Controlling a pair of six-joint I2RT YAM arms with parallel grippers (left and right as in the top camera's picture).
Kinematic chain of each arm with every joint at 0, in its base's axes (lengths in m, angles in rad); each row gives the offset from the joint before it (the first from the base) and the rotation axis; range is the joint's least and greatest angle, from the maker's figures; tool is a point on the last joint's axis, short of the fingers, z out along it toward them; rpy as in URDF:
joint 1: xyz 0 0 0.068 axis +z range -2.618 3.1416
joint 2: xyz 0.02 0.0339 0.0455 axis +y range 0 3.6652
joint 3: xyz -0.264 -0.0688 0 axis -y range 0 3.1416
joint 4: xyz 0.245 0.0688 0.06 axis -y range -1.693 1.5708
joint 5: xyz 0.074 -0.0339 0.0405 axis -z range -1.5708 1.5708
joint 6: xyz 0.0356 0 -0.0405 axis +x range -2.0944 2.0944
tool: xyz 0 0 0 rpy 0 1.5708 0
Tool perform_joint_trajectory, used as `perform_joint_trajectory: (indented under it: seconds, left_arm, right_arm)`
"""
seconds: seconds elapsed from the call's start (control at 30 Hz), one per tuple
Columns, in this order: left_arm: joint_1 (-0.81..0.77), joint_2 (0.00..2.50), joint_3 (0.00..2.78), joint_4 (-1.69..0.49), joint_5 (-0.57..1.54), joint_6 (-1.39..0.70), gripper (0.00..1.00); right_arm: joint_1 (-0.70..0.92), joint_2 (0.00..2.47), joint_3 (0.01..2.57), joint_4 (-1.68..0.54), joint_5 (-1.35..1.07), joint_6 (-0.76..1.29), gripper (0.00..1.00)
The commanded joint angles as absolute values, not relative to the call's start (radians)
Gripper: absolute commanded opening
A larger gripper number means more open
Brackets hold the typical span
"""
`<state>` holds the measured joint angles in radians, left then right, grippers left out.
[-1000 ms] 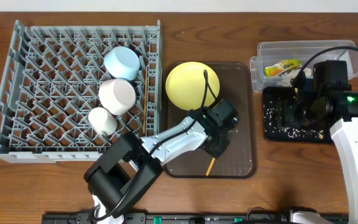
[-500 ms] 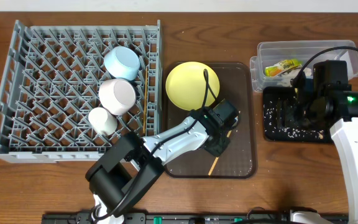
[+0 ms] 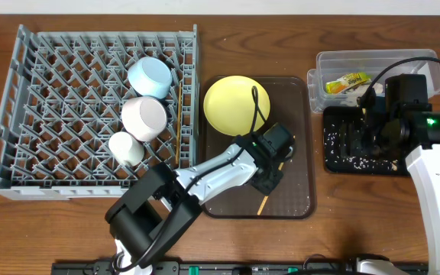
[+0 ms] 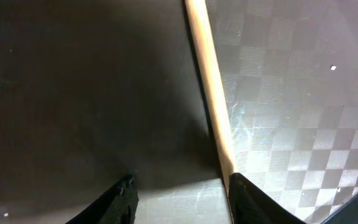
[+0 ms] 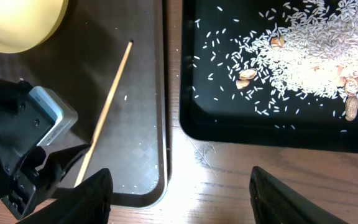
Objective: Sort waste into correct bins and load items into the dishwasher rack
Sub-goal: 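Reach the left gripper to the second chopstick and grasp it, then carry the second chopstick into the rack and release it with the left gripper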
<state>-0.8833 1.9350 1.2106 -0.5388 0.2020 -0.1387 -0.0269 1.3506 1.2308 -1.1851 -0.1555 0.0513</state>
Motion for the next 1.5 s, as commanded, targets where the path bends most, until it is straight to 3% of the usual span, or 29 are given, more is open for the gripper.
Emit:
perform_joint_trajectory:
  seconds: [0.0, 0.47, 0.6, 0.83, 1.03, 1.47]
  left_arm:
    - [-0.913, 1.935, 1.196, -0.533, 0.159, -0.172, 0.51]
    - [-0.989, 1.955, 1.195, -0.488, 0.009, -0.197, 0.49]
    - [-0.989, 1.963, 1.195, -0.488, 0.009, -0.197, 0.33]
    - [-0.989, 2.014, 1.195, -0.491, 0.006, -0.197, 0.28]
    - [-0.985, 2.016, 1.195, -0.511, -0.002, -0.197, 0.06]
    - [-0.889, 1.792, 1.218, -0.646, -0.196, -0.192, 0.06]
  right_arm:
    - [-0.026, 1.339, 1.242, -1.185, -0.141, 0.044, 0.68]
    - [-0.026, 1.339, 1.242, -1.200, -0.101, 0.044, 0.68]
    - [-0.026, 1.339, 1.242, -1.205, -0.102, 0.044, 0.67]
    - [-0.026, 1.339, 1.242, -1.214, -0.101, 0.044, 0.67]
    - [-0.026, 1.339, 1.242, -1.219, -0.101, 0.044, 0.68]
    - [-0.026, 1.339, 1.242, -1.216, -0.094, 0.044, 0.68]
